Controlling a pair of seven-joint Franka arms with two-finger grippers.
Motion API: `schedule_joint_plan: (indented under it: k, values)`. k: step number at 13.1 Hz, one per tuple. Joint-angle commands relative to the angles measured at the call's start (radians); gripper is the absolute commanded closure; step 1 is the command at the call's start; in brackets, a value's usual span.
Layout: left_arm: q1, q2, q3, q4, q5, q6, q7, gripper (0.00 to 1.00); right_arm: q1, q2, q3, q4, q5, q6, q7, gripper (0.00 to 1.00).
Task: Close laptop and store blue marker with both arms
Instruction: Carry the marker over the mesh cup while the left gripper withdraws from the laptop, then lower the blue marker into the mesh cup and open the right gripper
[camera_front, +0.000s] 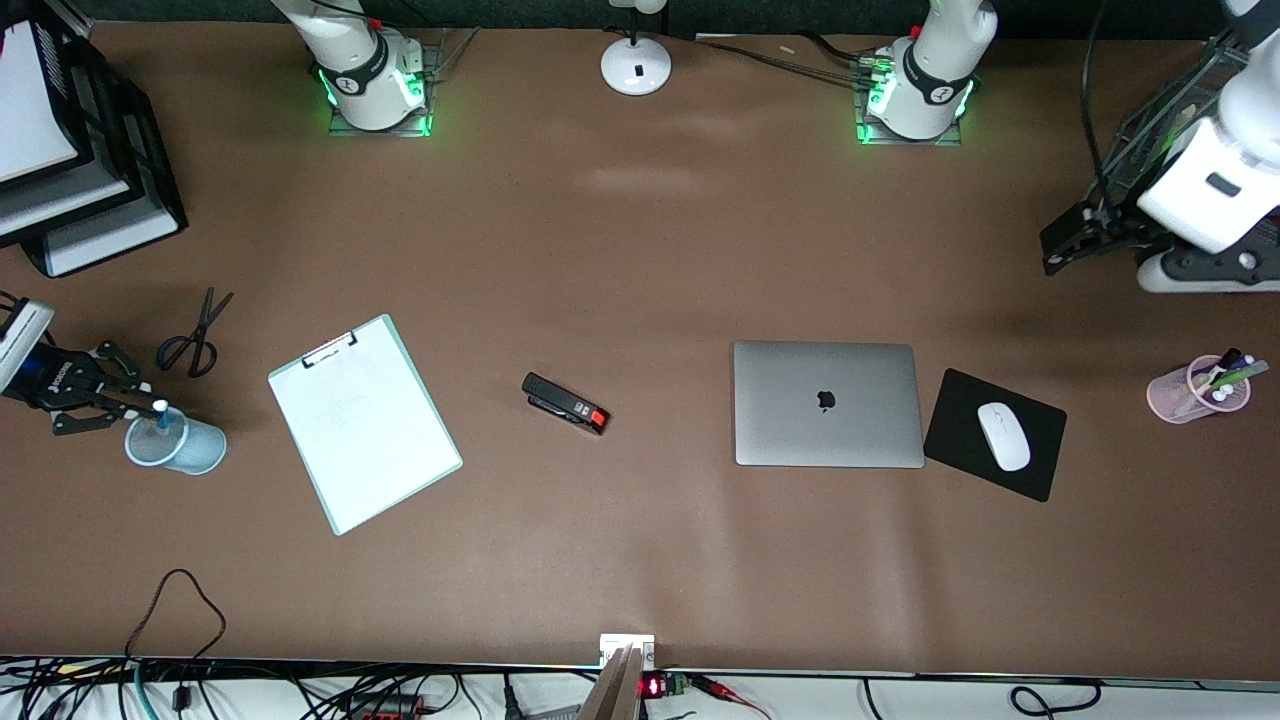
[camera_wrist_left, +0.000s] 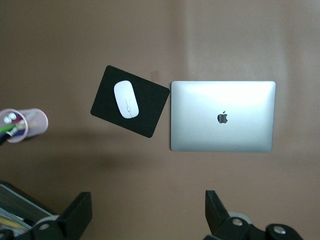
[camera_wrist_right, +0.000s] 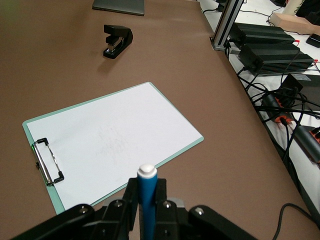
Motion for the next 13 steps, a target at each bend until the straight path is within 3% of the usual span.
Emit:
schedule_joint_plan:
  k: [1,7,11,13]
  values:
    - [0.020,-0.046,-0.010,0.006,0.003,-0.065,0.103,0.00,-0.024,0.046,0.014,0.089,0.028,-0.057,-0.013,0.99]
    - [0.020,-0.095,-0.015,0.000,0.002,-0.116,0.124,0.00,-0.055,0.094,0.013,0.130,0.089,-0.086,-0.013,0.99]
    - [0.011,-0.127,0.010,-0.011,-0.012,-0.152,0.161,0.00,-0.070,0.116,0.014,0.131,0.095,-0.086,-0.013,0.99]
    - [-0.033,-0.130,0.062,-0.012,-0.017,-0.172,0.164,0.00,-0.078,0.134,0.013,0.130,0.094,-0.086,-0.013,0.99]
